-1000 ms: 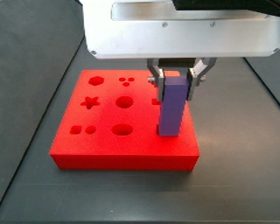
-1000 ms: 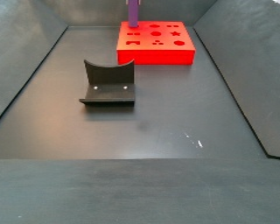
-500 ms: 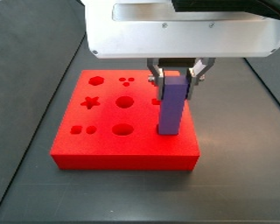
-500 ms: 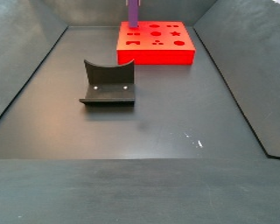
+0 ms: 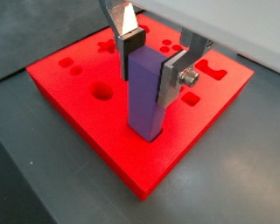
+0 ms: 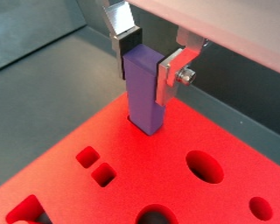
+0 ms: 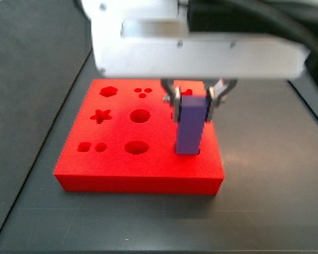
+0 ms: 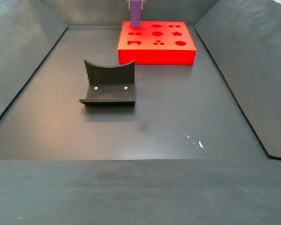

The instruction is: Insert the rectangle object.

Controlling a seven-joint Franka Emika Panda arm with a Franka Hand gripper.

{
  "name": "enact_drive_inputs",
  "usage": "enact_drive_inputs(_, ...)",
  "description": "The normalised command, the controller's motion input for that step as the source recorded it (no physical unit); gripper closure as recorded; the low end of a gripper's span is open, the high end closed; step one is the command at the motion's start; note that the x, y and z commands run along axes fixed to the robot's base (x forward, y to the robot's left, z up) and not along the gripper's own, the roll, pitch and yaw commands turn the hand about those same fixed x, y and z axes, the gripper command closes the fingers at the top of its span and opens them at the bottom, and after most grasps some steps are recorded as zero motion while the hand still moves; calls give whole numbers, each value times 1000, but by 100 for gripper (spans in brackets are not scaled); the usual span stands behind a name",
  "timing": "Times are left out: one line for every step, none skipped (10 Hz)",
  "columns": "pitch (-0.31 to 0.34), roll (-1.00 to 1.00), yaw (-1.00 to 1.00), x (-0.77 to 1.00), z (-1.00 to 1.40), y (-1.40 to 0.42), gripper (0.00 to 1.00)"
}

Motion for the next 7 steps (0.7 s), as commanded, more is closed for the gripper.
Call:
enact_drive_inputs(-23,29,-26,74,-483,-54,100)
enact_drive_inputs(-80,0,-9,43,-600,-3,100)
enact_drive_inputs(-109,0,-11,31,-663,0,100)
enact_drive_inputs(-146,0,-23,0,-700,0,100)
enact_drive_inputs(-144,3,-14,0,-640,-14,100)
enact_drive_inputs(-117,14,0,-14,-491,-23,100)
enact_drive_inputs(0,0,0,0,0,0,100)
